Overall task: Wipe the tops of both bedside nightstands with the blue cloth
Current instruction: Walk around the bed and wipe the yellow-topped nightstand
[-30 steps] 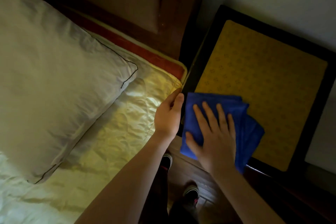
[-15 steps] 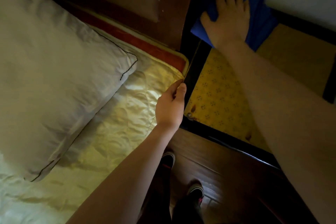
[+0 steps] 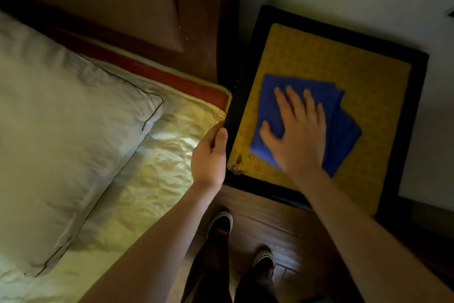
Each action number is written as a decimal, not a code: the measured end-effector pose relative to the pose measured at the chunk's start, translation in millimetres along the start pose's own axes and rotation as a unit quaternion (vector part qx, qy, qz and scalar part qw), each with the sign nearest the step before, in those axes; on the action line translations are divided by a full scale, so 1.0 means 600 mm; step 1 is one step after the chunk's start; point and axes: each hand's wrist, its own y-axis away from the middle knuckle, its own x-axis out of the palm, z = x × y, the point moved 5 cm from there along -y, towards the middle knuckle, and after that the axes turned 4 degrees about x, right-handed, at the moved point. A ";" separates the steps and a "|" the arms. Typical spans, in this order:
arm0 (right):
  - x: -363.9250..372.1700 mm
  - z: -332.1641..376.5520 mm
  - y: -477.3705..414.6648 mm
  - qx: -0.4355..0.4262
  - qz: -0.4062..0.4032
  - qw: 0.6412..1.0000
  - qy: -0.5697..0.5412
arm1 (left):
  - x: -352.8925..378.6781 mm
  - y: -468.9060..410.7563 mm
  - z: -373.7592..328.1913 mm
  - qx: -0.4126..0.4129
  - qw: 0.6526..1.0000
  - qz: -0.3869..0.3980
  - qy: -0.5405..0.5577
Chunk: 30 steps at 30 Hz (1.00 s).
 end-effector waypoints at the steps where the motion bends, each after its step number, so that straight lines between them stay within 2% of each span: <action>1: -0.006 -0.008 -0.053 0.022 -0.013 1.000 -0.012 | 0.000 -0.002 0.006 -0.001 1.000 0.001 0.002; 3: -0.017 -0.031 -0.151 0.067 -0.023 0.997 -0.018 | 0.001 -0.004 0.014 0.007 1.000 0.009 -0.001; 6: -0.029 -0.054 -0.253 0.086 -0.023 0.995 -0.033 | 0.001 -0.004 0.010 0.020 1.000 0.008 -0.012; 9: -0.037 -0.052 -0.255 0.083 -0.023 0.995 -0.041 | 0.000 -0.002 0.001 0.024 0.999 0.012 -0.027; 11: -0.032 -0.048 -0.187 0.077 -0.026 0.996 -0.032 | 0.000 0.004 -0.006 0.028 0.999 0.012 -0.030; 16: -0.005 -0.054 0.112 0.063 0.003 0.998 -0.017 | 0.000 0.011 -0.016 0.020 0.999 0.007 -0.038; 19: 0.008 -0.070 0.185 0.068 0.025 0.997 -0.015 | 0.001 0.012 -0.017 0.024 0.999 0.011 -0.045; 22: 0.005 -0.088 0.116 0.070 0.006 0.997 -0.021 | 0.002 0.006 -0.009 0.024 0.999 0.008 -0.036; 26: -0.020 -0.144 -0.076 0.130 -0.047 0.990 -0.030 | 0.000 -0.006 0.011 0.032 0.999 0.005 -0.001; 30: -0.038 -0.189 -0.214 0.160 -0.055 0.984 -0.059 | 0.000 -0.009 0.014 0.029 1.000 -0.004 -0.001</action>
